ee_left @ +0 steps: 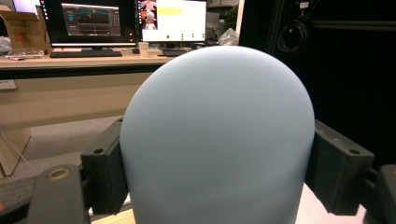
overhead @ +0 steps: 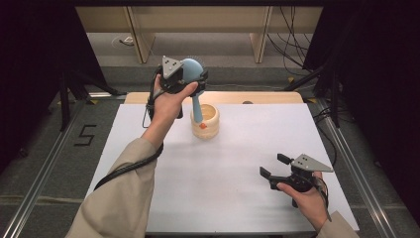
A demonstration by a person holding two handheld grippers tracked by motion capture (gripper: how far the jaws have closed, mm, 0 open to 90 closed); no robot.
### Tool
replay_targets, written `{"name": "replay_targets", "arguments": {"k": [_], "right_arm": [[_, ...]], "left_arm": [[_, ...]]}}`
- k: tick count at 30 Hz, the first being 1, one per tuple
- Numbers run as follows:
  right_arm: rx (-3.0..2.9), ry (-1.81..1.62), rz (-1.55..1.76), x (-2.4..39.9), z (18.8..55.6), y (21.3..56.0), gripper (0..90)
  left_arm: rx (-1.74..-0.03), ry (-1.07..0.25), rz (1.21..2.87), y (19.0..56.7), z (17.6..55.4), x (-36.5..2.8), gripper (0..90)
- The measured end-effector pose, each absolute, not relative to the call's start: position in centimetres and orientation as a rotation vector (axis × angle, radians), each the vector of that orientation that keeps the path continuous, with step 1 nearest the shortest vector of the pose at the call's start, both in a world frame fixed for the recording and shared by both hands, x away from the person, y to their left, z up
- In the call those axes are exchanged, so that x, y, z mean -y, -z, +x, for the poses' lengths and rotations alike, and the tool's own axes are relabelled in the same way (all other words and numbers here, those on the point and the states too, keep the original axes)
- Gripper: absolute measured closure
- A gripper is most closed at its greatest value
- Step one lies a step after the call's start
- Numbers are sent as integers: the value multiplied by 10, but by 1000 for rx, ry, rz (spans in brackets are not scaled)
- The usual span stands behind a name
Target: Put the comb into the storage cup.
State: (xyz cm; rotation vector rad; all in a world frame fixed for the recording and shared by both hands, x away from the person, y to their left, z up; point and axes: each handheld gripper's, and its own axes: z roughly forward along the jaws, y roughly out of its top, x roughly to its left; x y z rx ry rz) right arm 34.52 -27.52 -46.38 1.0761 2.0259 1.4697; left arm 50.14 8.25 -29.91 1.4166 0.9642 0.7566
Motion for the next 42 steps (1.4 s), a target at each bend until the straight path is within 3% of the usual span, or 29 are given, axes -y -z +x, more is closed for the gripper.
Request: {"name": "replay_targets", "arguments": {"k": [42], "right_arm": [[-2027,-1470,1073,275,345,464,135]], "left_arm": [[-885,-789,1375,313,518,-77,197]]}}
